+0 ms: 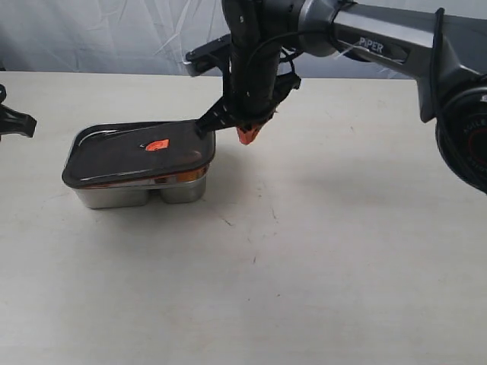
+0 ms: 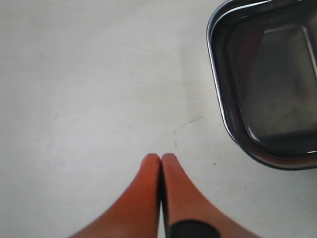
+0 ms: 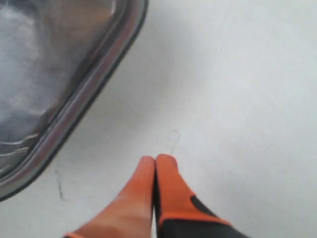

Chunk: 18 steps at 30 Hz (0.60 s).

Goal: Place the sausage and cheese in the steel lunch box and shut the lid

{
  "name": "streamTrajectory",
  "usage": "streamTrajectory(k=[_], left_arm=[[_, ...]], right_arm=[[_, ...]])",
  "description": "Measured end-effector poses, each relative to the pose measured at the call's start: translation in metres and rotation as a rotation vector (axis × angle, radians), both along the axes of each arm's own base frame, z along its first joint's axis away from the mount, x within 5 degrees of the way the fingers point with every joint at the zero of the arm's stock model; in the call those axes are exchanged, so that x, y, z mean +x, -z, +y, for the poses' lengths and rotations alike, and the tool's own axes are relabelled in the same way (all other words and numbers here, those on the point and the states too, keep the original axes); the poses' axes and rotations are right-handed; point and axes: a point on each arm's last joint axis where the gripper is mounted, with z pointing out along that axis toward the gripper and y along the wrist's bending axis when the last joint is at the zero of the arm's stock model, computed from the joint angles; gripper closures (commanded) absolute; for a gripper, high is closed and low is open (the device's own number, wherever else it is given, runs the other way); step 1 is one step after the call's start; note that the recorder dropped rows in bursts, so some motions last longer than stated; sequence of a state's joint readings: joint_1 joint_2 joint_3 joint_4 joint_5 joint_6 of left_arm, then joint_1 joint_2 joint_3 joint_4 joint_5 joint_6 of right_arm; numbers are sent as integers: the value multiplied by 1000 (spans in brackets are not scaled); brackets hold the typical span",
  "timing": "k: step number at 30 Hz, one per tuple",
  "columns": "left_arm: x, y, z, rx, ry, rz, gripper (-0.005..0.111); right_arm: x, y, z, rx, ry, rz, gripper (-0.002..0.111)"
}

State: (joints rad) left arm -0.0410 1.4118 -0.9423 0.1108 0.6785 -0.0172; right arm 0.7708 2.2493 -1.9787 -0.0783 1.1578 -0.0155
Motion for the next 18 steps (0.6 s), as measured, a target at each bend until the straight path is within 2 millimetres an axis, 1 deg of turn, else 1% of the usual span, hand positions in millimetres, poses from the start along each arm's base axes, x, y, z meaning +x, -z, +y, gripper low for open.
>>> streamTrajectory(k=[1, 3, 4, 5, 10, 16, 17, 18], left_arm=[[0, 0, 0, 0, 0, 0, 107], [0, 0, 0, 0, 0, 0, 107], [0, 0, 0, 0, 0, -2, 107], [0, 0, 0, 0, 0, -2, 107], [0, 0, 0, 0, 0, -2, 107], [1, 1, -1, -11, 8, -2, 107], [1, 2, -3, -24, 17, 2, 107], [4, 7, -7, -62, 51, 19, 107]], right_arm=[[0, -11, 1, 29, -2, -16, 109], [-2, -21, 7, 97, -30, 3, 109], [-5, -22, 10, 132, -43, 33, 109], [-7, -21, 12, 148, -47, 52, 109], [-8, -5, 17, 152, -67, 107, 109], [-8, -5, 18, 160, -72, 106, 109], [-8, -5, 18, 158, -73, 102, 109], [-7, -5, 18, 157, -73, 93, 109]])
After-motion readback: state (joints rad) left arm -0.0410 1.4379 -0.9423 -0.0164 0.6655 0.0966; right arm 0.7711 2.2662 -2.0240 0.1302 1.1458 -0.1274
